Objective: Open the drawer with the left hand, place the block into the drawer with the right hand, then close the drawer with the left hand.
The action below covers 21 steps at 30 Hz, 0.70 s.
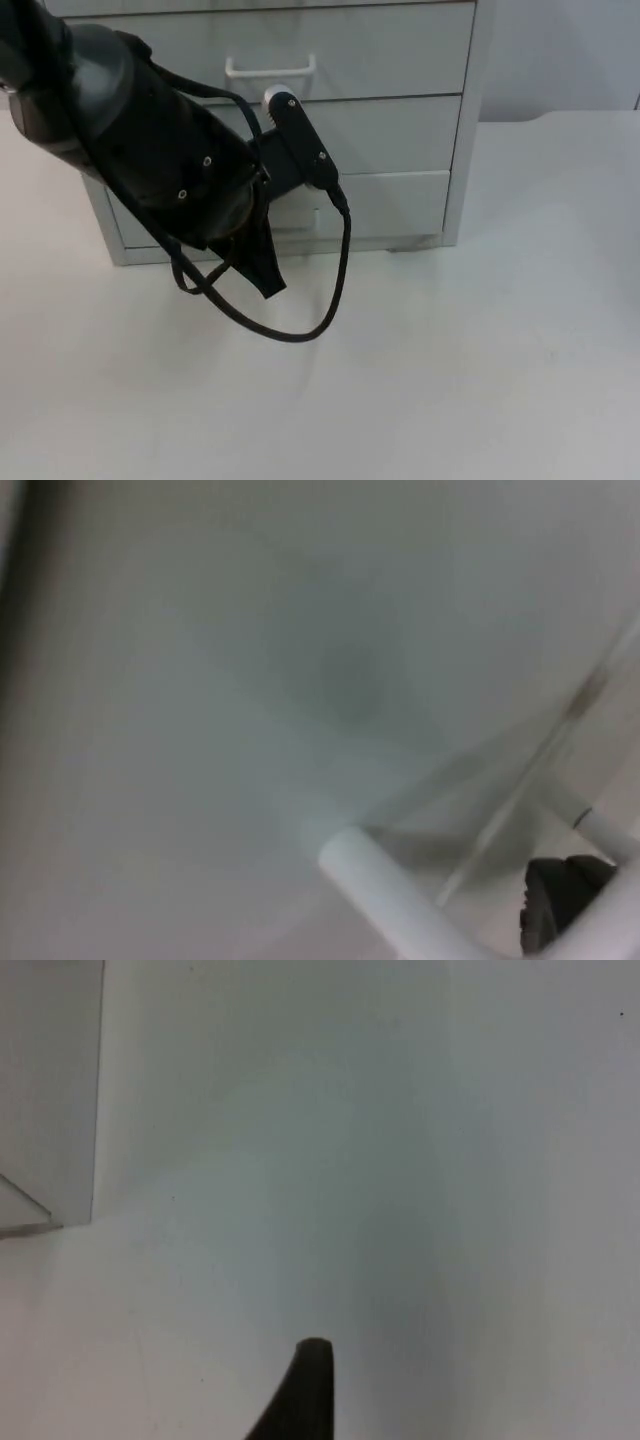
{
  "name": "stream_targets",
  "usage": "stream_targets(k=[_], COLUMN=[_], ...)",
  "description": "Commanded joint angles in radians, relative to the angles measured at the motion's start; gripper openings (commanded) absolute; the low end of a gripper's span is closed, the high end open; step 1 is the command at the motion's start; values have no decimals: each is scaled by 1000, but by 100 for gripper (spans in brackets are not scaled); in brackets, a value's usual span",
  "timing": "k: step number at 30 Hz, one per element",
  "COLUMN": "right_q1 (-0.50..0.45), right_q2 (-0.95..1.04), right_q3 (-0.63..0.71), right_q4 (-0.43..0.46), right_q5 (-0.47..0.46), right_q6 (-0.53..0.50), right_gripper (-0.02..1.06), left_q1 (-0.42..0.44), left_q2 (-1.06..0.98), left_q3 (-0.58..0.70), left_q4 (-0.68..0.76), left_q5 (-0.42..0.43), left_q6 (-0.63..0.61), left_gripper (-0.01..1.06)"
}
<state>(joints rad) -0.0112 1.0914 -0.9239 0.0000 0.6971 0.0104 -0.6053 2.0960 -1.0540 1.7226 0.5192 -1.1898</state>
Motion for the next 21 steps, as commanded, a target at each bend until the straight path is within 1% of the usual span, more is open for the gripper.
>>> stream_targets(k=[1, 2, 3, 5, 7, 8, 14, 15, 17, 19, 20, 21], right_q1=[-2, -2, -2, -2, -2, -2, -2, -2, -2, -2, -2, -2], right_q2=[-9, -9, -9, -9, -9, -9, -9, -9, -9, -9, -9, -9], right_q3=[1, 1, 1, 1, 1, 1, 1, 1, 1, 1, 1, 1], right_q4=[0, 0, 0, 0, 0, 0, 0, 0, 0, 0, 0, 0], right_q5=[-13, -13, -13, -13, -13, -13, -13, -13, -13, -13, -13, -13], right_q6=[-4, -4, -4, -4, -4, -4, -4, -4, -4, -4, -4, -4], right_gripper=[83, 83, 83, 83, 83, 83, 83, 83, 83, 83, 83, 83], left_q1=[8, 8, -1, -18, -41, -41, -85, -85, -93, -93, -93, -93], left_q2=[-3, -3, -3, -3, -6, -6, -86, -86, -130, -184, -184, -207], left_q3=[-19, -19, -17, -17, -17, -17, -17, -17, -17, -17, -17, -17], left_q4=[16, 16, -25, -133, -224, -224, -571, -571, -680, -822, -822, -876], left_q5=[70, 70, 70, 70, 92, 92, 92, 92, 94, 92, 92, 92], left_q6=[-2, -2, 20, 104, 175, 175, 411, 411, 499, 596, 596, 650], left_gripper=[0, 0, 0, 0, 0, 0, 0, 0, 0, 0, 0, 0])
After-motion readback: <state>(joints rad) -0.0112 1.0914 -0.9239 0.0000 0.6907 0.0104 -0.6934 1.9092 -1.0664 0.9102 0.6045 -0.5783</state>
